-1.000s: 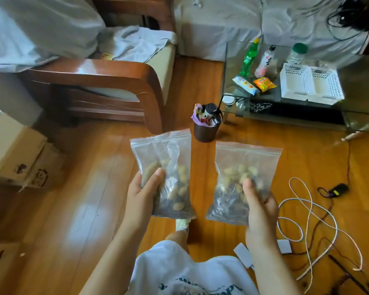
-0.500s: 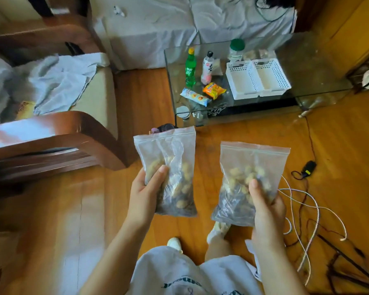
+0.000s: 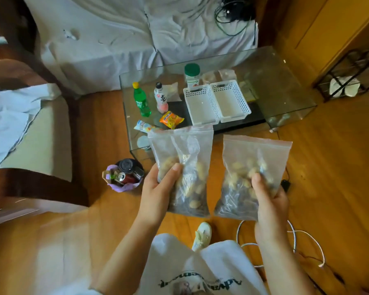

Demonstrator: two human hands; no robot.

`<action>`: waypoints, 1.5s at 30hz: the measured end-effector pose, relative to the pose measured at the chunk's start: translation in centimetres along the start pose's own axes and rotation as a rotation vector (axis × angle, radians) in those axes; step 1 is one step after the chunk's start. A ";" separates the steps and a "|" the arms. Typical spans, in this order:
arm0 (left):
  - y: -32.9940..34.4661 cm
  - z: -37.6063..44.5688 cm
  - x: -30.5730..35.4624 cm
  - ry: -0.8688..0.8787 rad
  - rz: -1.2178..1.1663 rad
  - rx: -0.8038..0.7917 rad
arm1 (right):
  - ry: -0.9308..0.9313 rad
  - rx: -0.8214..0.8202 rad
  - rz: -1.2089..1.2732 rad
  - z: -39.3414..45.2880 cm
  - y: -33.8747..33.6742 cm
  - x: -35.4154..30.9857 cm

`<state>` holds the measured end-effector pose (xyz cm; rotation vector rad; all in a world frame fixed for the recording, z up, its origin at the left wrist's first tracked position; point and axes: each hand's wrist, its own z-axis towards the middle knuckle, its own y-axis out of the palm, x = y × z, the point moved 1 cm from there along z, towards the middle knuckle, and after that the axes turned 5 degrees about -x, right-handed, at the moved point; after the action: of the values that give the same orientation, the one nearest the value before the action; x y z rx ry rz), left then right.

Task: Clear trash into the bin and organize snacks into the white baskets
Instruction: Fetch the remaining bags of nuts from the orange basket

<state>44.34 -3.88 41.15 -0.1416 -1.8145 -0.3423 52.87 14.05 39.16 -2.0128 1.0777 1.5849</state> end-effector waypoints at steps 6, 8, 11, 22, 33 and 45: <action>5.0 5.8 0.9 -0.007 -0.003 -0.016 | 0.030 0.001 0.010 8.3 -0.6 -2.2; 5.7 8.0 0.9 -0.017 -0.005 0.002 | 0.052 -0.004 0.009 10.7 -0.4 -2.3; 6.4 11.6 1.1 -0.029 0.005 0.018 | 0.060 -0.013 -0.002 14.2 0.5 -2.8; 8.2 29.5 3.9 -0.035 -0.060 0.043 | -0.004 -0.066 -0.060 30.7 7.6 -7.7; 9.6 42.8 6.1 -0.050 0.003 0.048 | 0.024 0.044 -0.062 41.6 11.4 -10.0; 17.8 50.7 3.1 -0.135 -0.061 0.275 | 0.156 -0.043 -0.058 55.1 9.3 -11.4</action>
<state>1.54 28.18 35.05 0.0853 -1.9833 -0.1256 8.57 49.70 34.57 -2.2067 1.0382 1.4543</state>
